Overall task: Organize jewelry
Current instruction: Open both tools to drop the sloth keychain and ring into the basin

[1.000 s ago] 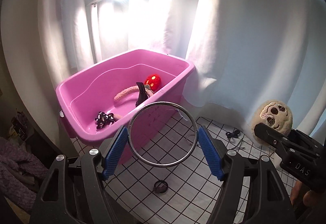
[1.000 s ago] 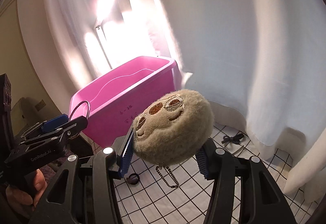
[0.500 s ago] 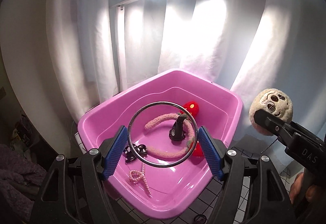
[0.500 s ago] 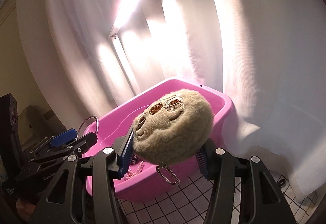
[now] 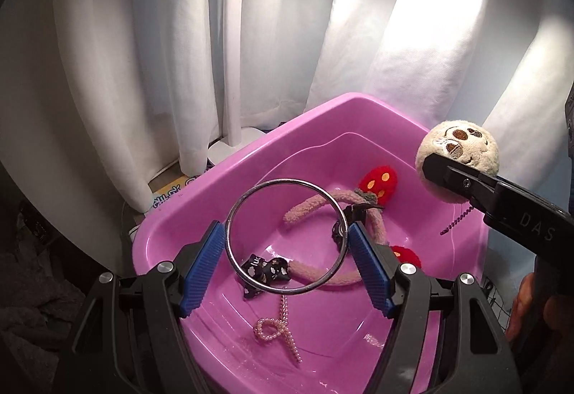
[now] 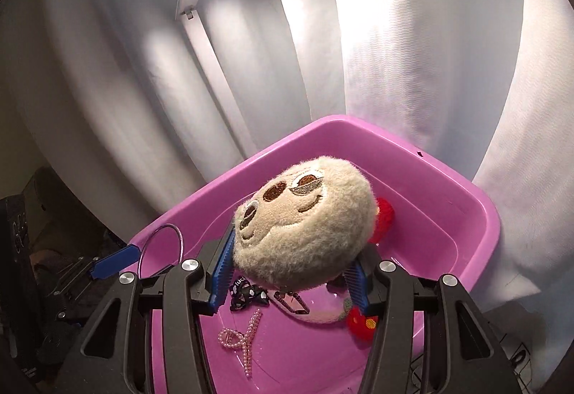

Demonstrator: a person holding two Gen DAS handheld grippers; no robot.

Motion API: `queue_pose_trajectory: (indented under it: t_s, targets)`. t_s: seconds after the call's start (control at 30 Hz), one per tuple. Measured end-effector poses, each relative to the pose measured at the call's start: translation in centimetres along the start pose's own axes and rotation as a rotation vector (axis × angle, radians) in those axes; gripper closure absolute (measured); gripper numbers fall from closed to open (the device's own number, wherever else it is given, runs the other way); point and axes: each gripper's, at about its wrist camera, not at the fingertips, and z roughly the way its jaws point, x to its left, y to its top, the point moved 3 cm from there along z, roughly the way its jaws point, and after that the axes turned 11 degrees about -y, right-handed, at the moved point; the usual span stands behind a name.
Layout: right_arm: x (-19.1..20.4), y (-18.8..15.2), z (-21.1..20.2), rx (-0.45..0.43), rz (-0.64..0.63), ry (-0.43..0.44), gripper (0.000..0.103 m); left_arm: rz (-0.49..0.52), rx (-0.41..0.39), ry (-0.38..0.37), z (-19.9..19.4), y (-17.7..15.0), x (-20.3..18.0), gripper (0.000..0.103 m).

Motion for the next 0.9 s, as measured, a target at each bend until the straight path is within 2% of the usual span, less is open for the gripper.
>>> queue_pose_trajectory:
  t_s: [0.3,0.63,0.67,0.7,0.73,0.9]
  targets:
    - [-0.5,1.3,4.6,0.135,-0.002,-0.031,0.052,-0.036,0.106,-0.015,2.6,0.5,1.3,0.034]
    - [-0.6,1.5,7.1,0.218,-0.019,-0.074,0.052,-0.086,0.195,-0.04,5.2,0.6,2.3,0.034]
    - [-0.3,1.7,7.5,0.223,-0.018,-0.077,0.052,-0.09,0.204,-0.047,5.4,0.6,2.4,0.037]
    - [-0.4,1.7,7.7,0.228,-0.016,-0.081,0.052,-0.09,0.203,-0.056,5.4,0.7,2.3,0.048]
    - [-0.5,1.7,7.9,0.236,-0.012,-0.084,0.052,-0.08,0.211,-0.036,5.6,0.7,2.3,0.064]
    - [-0.3,1.4,8.9,0.271,-0.006,-0.092,0.052,-0.093,0.243,-0.032,6.1,0.8,2.5,0.064]
